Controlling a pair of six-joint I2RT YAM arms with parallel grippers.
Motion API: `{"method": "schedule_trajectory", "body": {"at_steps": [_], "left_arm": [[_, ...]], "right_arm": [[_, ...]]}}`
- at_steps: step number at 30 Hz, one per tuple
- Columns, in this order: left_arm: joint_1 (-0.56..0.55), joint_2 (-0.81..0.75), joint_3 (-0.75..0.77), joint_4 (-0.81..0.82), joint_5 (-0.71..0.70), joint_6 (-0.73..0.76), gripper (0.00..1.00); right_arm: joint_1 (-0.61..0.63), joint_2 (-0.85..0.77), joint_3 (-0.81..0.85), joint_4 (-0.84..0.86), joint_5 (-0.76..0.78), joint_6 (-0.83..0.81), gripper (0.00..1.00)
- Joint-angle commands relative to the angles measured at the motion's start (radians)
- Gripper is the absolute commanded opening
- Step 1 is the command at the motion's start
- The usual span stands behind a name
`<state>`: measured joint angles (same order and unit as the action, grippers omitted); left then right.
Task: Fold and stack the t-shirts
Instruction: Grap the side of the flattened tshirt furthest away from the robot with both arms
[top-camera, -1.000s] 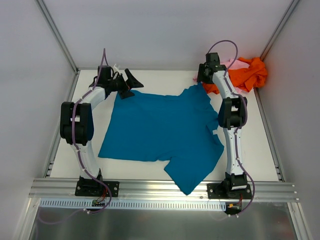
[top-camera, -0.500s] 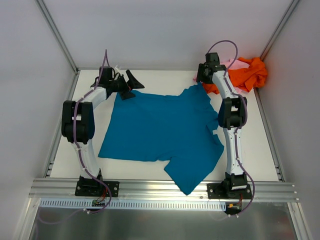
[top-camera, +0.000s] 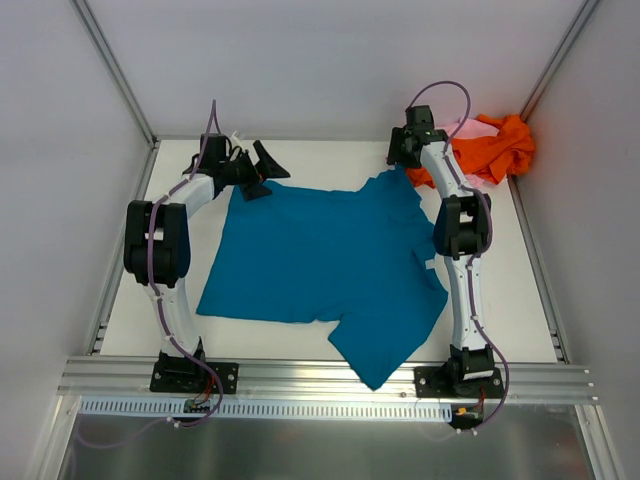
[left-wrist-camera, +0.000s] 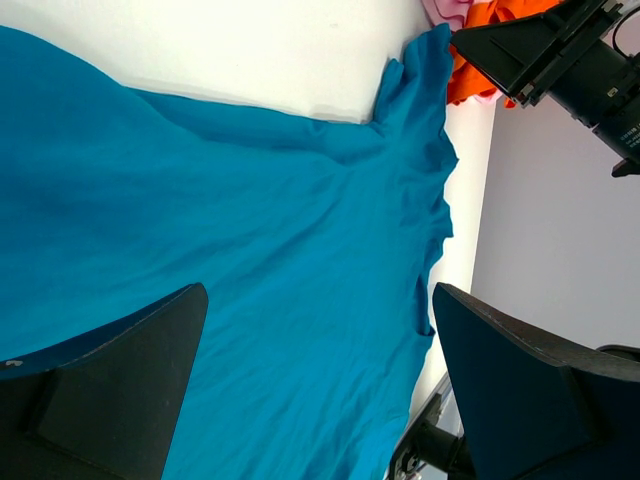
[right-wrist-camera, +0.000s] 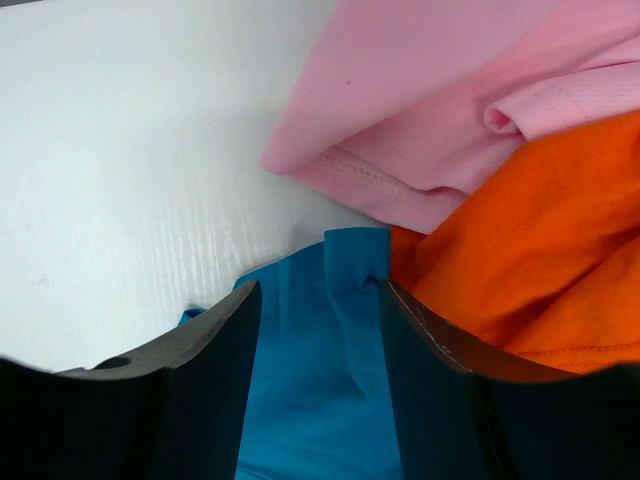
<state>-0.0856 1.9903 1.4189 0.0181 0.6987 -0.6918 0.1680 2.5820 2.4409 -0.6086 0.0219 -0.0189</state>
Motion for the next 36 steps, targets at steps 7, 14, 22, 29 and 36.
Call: {"method": "schedule_trajectory", "body": {"at_steps": [7, 14, 22, 29, 36], "left_arm": [[-0.006, -0.019, 0.031, 0.008, -0.001, 0.009, 0.99], [-0.006, -0.013, 0.037, 0.005, -0.002, 0.008, 0.99], [-0.006, -0.004, 0.048, 0.002, -0.004, 0.003, 0.99], [-0.008, 0.010, 0.066, 0.000, -0.004, -0.002, 0.99], [-0.009, 0.025, 0.087, -0.007, -0.002, -0.002, 0.98]], "right_arm": [[0.002, 0.006, 0.032, 0.030, -0.010, 0.016, 0.54], [-0.007, 0.017, 0.030, 0.032, -0.011, 0.016, 0.54], [-0.016, 0.026, 0.027, 0.033, -0.011, 0.042, 0.54], [-0.030, 0.027, 0.026, 0.038, -0.010, 0.043, 0.53], [-0.038, 0.029, 0.026, 0.040, -0.050, 0.054, 0.09]]}}
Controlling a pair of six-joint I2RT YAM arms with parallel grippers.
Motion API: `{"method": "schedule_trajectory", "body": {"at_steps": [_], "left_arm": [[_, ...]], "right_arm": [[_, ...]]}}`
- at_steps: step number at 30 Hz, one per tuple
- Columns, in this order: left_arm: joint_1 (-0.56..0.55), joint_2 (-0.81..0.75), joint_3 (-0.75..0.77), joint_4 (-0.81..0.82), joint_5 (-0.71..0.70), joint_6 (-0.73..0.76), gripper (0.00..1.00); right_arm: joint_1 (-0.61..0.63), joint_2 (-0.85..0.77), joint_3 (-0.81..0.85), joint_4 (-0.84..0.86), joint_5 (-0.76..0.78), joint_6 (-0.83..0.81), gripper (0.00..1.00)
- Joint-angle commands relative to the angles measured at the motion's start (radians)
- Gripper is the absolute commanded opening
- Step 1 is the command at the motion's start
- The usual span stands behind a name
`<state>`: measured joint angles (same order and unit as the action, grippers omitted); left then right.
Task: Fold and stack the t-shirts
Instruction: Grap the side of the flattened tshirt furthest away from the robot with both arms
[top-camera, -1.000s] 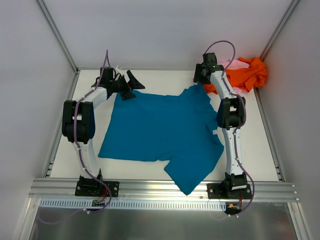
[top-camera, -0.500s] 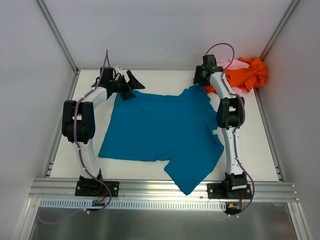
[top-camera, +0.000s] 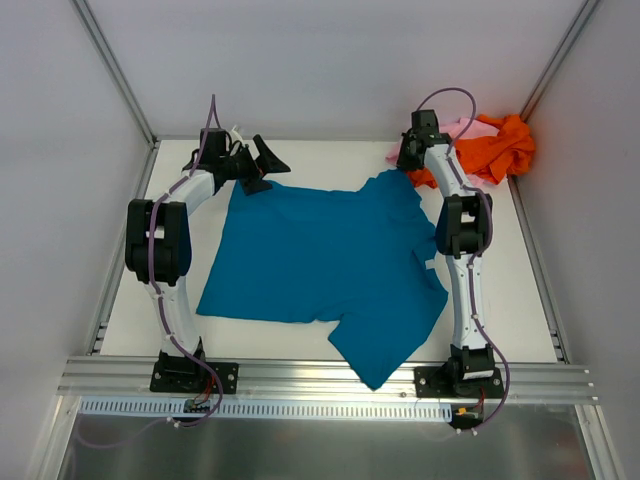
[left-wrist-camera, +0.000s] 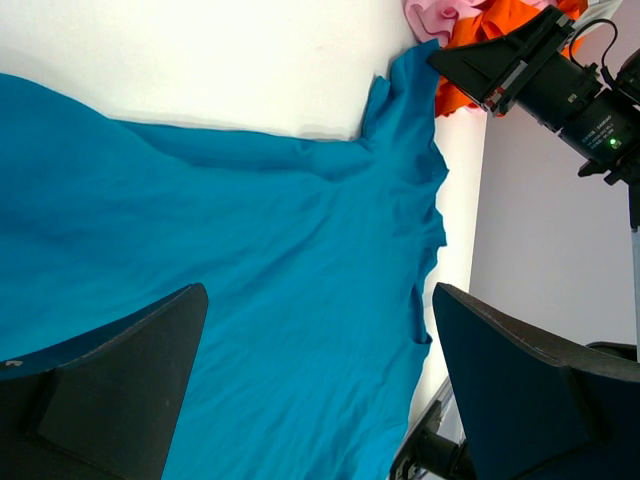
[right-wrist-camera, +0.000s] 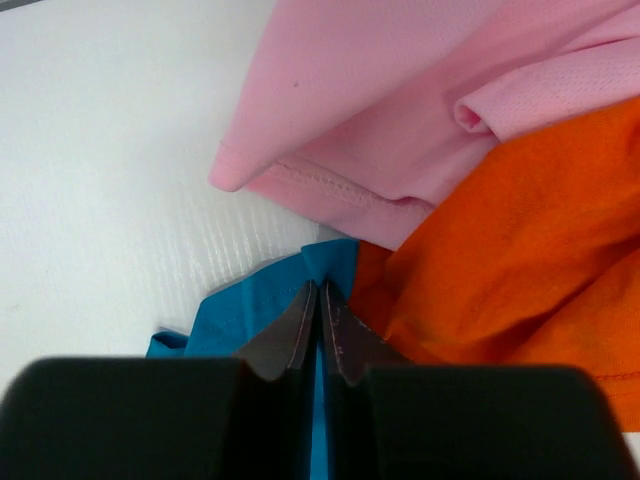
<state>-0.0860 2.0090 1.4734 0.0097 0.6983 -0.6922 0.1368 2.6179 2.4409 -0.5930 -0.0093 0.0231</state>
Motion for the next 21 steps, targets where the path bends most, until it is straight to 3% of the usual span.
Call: {"method": "schedule_trajectory", "body": {"at_steps": [1, 11, 21], "left_arm": [[-0.009, 0.007, 0.033, -0.001, -0.003, -0.001, 0.99], [-0.008, 0.007, 0.047, -0.043, -0.019, 0.025, 0.99], [0.078, 0.098, 0.165, -0.138, -0.331, 0.235, 0.99]], "right_arm": [[-0.008, -0.006, 0.026, 0.022, -0.018, 0.015, 0.04], [-0.022, -0.024, 0.032, 0.021, -0.008, 0.003, 0.00], [-0.032, -0.096, -0.017, 0.001, -0.015, 0.001, 0.00]]}}
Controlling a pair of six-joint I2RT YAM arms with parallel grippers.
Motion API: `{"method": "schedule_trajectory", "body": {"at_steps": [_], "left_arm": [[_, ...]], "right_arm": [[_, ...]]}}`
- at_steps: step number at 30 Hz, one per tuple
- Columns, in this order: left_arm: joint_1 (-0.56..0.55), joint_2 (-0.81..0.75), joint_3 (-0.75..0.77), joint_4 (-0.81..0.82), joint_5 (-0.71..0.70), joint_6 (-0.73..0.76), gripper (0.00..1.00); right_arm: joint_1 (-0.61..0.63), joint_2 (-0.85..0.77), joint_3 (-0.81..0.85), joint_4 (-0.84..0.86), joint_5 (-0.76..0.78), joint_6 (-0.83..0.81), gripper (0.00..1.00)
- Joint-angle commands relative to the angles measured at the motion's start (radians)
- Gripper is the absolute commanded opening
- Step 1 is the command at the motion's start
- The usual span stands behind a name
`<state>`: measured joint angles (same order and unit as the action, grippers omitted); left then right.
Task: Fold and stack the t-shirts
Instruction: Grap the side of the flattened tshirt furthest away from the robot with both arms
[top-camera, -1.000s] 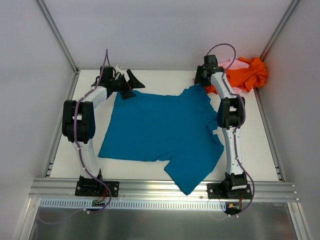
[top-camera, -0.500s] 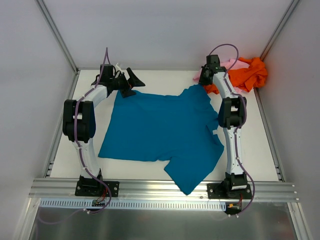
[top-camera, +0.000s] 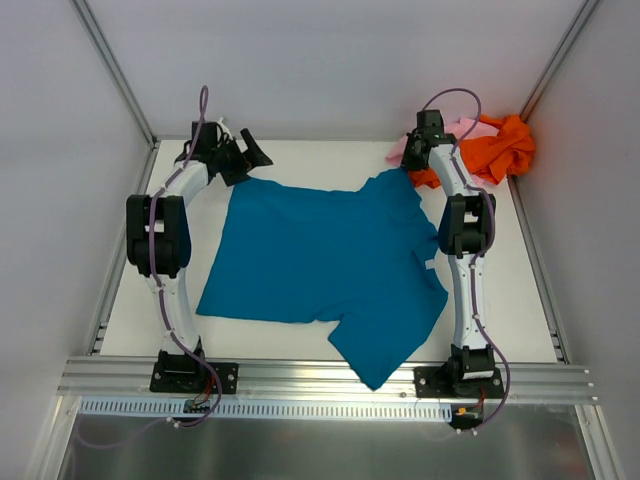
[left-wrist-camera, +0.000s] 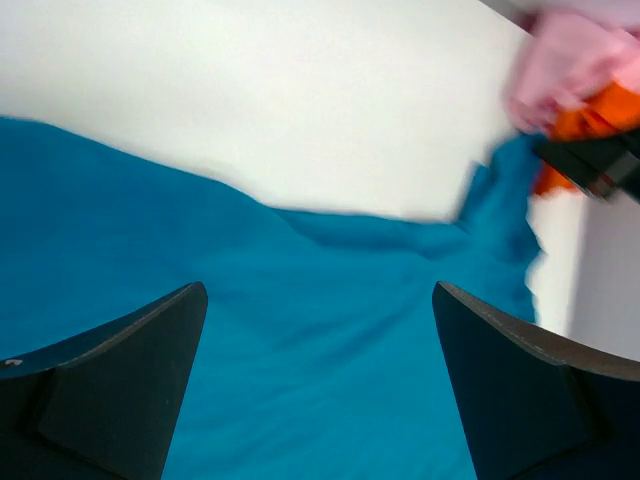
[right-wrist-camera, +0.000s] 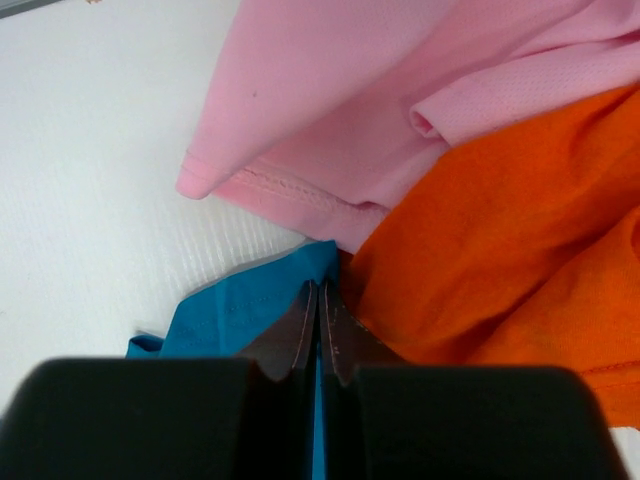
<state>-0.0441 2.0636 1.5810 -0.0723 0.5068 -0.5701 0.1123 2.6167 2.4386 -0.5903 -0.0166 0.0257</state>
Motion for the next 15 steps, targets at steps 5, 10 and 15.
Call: {"method": "schedule_trajectory", "body": {"at_steps": [5, 10, 15], "left_arm": [[0.089, 0.171, 0.257, -0.239, -0.238, 0.213, 0.99], [0.098, 0.230, 0.310, -0.277, -0.240, 0.208, 0.99], [0.101, 0.312, 0.430, -0.374, -0.217, 0.202, 0.99]], "right_arm": [[-0.008, -0.132, -0.041, -0.009, -0.016, 0.010, 0.00], [-0.008, -0.164, -0.062, -0.019, -0.011, 0.005, 0.00], [-0.008, -0.179, -0.067, -0.025, -0.008, 0.000, 0.00]]}}
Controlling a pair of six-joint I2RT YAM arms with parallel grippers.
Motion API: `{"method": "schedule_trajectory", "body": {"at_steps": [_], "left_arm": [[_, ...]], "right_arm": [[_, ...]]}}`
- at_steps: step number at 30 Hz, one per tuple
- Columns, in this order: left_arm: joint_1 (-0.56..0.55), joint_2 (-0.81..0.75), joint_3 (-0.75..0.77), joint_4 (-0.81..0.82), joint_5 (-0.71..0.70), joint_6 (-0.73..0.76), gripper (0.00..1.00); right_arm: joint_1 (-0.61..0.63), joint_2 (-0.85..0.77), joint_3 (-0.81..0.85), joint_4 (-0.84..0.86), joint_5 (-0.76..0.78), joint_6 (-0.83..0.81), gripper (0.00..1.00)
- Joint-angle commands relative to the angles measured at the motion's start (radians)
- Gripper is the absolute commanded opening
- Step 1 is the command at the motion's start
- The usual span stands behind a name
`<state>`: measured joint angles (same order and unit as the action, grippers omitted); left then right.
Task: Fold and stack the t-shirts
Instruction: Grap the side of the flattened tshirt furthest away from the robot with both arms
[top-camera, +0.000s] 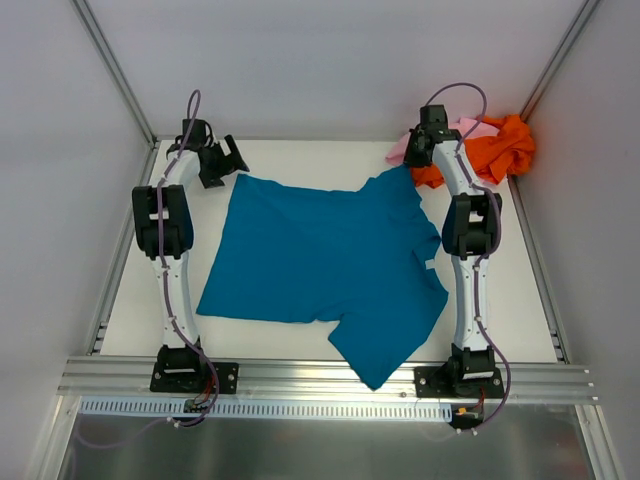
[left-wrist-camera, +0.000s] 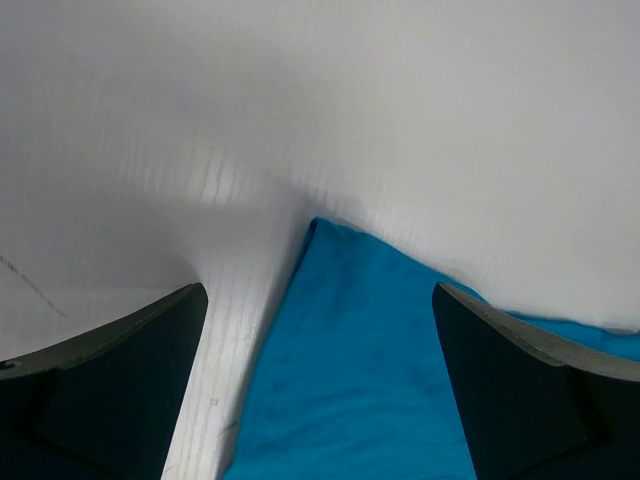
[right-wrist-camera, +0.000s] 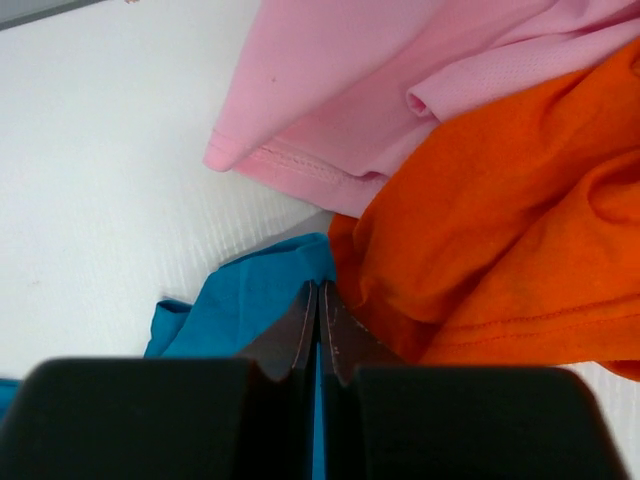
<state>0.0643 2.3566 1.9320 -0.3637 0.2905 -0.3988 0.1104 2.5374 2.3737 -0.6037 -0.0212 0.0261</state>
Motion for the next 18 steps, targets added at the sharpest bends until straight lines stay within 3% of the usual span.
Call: {"method": "schedule_trajectory", "body": {"at_steps": [1, 10, 18], "left_arm": [[-0.008, 0.030, 0.099, -0.124, 0.002, 0.034, 0.99], [-0.011, 0.115, 0.189, -0.175, 0.102, 0.006, 0.99], [-0.047, 0.128, 0.167, -0.193, 0.164, -0.003, 0.93]], "right_arm": [[-0.006, -0.101, -0.002, -0.014, -0.002, -0.002, 0.00], [-0.005, -0.120, -0.011, -0.022, 0.006, -0.003, 0.00], [-0.005, -0.126, -0.018, -0.019, 0.012, -0.006, 0.00]]}}
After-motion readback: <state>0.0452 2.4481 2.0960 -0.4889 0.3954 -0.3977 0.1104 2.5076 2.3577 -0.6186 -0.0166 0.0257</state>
